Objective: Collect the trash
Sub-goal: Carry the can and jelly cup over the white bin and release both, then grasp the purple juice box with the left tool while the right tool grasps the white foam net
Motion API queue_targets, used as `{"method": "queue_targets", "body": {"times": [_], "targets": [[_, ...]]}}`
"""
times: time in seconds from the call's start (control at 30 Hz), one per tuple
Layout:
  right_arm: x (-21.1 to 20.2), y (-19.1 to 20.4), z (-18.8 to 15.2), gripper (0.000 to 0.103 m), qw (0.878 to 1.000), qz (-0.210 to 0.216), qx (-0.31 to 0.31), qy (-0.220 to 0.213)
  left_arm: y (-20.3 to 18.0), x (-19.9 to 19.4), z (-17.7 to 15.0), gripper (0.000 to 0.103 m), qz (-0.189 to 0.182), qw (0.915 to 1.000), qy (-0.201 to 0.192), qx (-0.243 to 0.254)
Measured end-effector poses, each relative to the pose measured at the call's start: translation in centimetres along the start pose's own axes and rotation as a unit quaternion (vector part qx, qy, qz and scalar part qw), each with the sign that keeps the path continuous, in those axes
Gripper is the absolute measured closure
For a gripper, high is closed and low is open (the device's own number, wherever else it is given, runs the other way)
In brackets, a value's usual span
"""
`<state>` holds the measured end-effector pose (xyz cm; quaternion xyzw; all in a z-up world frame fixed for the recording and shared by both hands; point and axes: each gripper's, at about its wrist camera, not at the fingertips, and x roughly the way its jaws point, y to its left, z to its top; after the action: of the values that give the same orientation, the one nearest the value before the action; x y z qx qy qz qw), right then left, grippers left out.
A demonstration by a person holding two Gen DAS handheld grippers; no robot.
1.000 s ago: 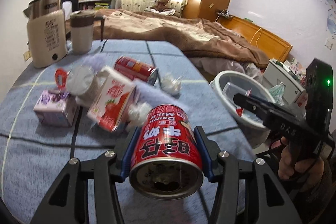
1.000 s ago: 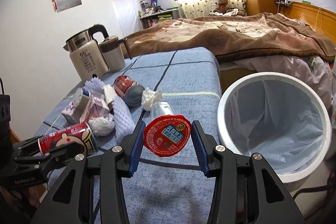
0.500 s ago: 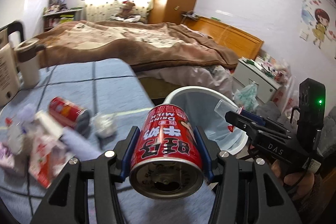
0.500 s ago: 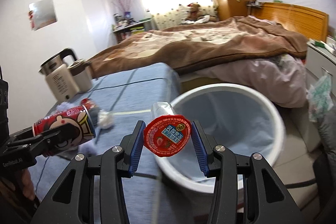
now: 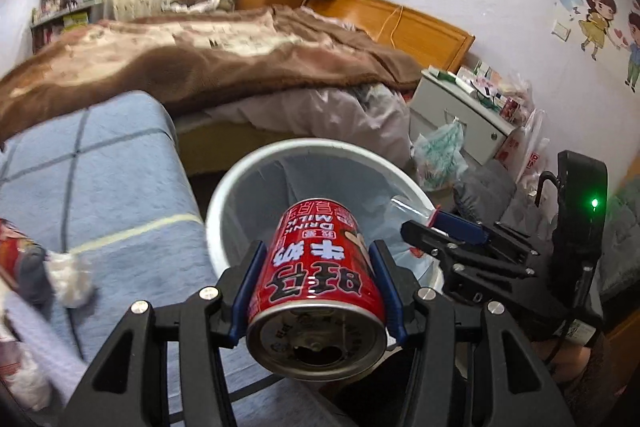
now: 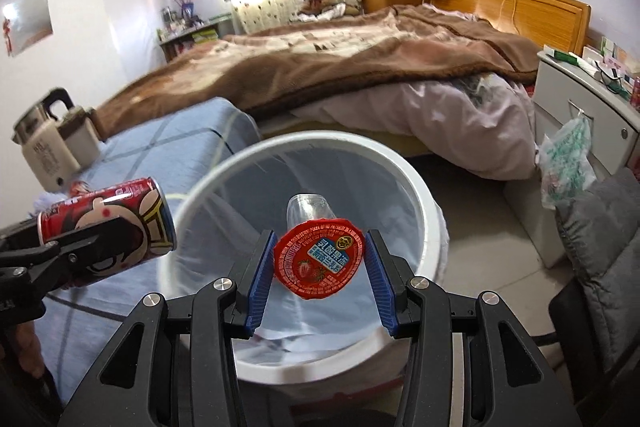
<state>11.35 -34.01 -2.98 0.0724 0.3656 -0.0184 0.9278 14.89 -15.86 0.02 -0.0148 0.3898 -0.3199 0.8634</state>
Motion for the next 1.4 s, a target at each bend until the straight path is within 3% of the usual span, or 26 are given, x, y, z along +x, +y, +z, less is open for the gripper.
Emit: {"method": "queue_targets", "body": {"times": [0.3, 0.37, 0.43, 0.6, 0.9, 1.4], "targets": [[2.0, -1.3, 0.1, 0.057, 1.0, -0.008, 0.005, 0.027, 0.2, 2.7, 0.1, 0.046, 0.005, 0.9996, 0.025, -0.01], [2.0, -1.5, 0.0, 0.052, 1.0, -0.007, 0.008, 0.025, 0.0, 2.6, 0.2, 0.038, 0.007, 0.9997, 0.023, -0.008], [2.0, -1.7, -0.1, 0.043, 1.0, -0.008, 0.012, 0.024, 0.1, 2.5, 0.2, 0.038, 0.005, 0.9997, 0.022, -0.009], [1.7, -1.8, -0.2, 0.043, 0.999, -0.005, 0.03, 0.021, 0.4, 1.9, 0.1, 0.037, 0.01, 0.9998, 0.013, -0.014], [-0.4, 0.2, -0.1, 0.043, 1.0, 0.01, 0.026, -0.004, 1.8, -2.2, -0.9, 0.036, 0.019, 0.9993, -0.022, -0.025], [-3.4, 7.5, -0.5, 0.043, 0.997, 0.07, -0.002, -0.04, 7.0, -10.2, -4.7, 0.034, 0.091, 0.9902, -0.083, -0.064]]}}
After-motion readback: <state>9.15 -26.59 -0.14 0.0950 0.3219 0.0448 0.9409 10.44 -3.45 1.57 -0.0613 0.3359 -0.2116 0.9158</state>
